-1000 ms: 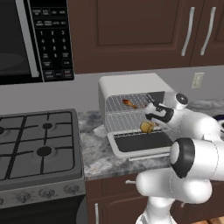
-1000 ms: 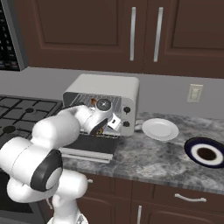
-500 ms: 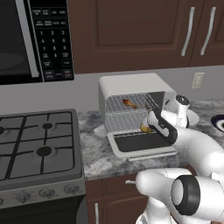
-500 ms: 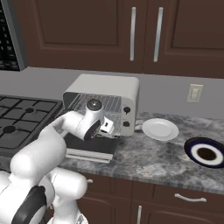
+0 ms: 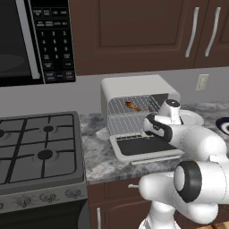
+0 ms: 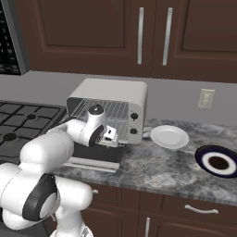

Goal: Open the toaster oven door. Place the bread on the bottom rack in the toaster oven and place the chicken drumstick on the top rack.

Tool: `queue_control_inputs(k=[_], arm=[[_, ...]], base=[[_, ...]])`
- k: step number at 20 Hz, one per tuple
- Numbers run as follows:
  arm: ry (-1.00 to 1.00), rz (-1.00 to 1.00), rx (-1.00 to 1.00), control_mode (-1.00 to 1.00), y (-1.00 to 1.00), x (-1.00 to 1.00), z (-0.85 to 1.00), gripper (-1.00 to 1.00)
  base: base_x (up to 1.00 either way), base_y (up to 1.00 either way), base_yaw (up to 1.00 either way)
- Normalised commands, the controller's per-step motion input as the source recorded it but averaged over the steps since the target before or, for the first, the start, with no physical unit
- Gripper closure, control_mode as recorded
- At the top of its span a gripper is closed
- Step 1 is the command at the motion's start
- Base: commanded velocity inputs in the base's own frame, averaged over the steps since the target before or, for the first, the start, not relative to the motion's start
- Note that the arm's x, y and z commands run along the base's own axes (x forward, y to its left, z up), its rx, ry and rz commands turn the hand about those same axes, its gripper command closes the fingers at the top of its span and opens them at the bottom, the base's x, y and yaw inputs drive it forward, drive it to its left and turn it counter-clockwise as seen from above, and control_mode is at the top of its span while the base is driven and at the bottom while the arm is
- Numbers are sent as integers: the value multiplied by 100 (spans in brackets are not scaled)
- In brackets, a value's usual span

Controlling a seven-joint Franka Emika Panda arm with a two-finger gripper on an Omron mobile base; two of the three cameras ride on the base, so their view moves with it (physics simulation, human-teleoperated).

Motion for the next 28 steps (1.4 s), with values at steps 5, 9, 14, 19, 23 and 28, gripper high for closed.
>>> queue_control_inputs(k=[5,9,14,19,23,28], arm=[[0,0,0,-100,9,44,-17,-100],[0,0,-1,-100,10,58,-23,-100],[0,0,-1,-100,1,65,-5,-100],[-3,0,0,-100,0,61,0,-100],[-9,0,0,-100,4,30,4,-100],[-14,0,-2,-100,16,-55,35,-100]], base=[[0,0,0],[0,0,0],[0,0,0],[0,0,0],[0,0,0],[0,0,0]])
